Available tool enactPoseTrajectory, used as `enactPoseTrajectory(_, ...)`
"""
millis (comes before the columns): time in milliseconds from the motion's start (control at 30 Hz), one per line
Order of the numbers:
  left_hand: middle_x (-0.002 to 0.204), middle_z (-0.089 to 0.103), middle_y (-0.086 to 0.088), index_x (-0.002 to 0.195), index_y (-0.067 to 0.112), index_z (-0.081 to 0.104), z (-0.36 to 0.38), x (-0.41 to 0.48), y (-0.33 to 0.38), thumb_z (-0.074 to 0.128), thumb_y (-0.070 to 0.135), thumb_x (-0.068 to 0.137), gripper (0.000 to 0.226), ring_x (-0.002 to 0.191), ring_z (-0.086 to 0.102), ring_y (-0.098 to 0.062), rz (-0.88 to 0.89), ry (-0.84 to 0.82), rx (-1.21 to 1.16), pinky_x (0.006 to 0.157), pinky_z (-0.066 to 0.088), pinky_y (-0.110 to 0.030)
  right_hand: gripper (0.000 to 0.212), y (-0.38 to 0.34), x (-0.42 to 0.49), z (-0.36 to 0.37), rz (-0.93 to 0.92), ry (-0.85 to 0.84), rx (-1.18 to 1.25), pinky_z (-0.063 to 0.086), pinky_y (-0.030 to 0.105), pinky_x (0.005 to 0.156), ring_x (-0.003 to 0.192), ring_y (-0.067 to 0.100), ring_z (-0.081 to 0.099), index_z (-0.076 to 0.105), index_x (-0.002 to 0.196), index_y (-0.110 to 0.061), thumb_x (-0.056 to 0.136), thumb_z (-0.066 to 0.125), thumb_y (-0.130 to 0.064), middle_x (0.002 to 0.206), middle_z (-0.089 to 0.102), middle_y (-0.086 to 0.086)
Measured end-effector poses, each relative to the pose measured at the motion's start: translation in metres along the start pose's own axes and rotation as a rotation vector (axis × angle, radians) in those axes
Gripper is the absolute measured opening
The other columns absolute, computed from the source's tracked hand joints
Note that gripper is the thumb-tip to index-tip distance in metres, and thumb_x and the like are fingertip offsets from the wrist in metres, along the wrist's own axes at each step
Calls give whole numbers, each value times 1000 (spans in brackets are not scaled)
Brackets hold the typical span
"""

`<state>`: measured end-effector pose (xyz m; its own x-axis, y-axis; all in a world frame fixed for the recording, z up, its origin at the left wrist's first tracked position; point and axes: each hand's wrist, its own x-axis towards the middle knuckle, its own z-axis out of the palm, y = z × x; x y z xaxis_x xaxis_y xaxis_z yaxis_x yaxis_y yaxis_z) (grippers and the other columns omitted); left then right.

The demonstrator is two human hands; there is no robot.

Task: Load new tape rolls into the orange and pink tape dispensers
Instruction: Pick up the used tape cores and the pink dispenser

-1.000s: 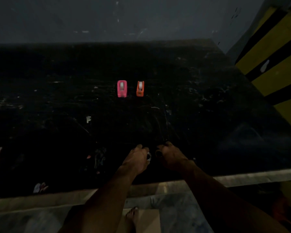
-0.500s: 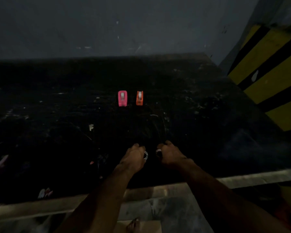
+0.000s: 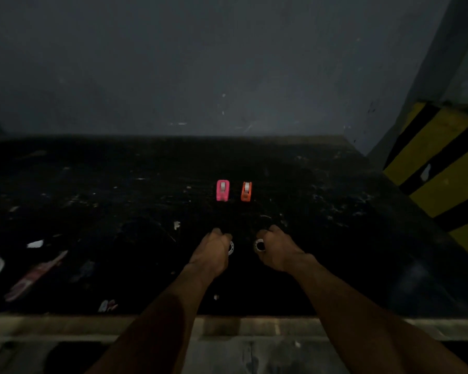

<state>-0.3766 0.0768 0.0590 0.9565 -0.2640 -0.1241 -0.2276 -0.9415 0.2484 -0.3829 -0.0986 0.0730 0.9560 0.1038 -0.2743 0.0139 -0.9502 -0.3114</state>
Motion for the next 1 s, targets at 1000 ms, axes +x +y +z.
enactPoseTrajectory(1000,132,45,-10,137,25,49,-111,233,-166,64,16,85,54,121,52,-28,54,39,-17,101,49,-42,50,-123,244,-72,75,152,26,46,43,101,114,29,54,51,129,-19,83,67,-26,129,45,10)
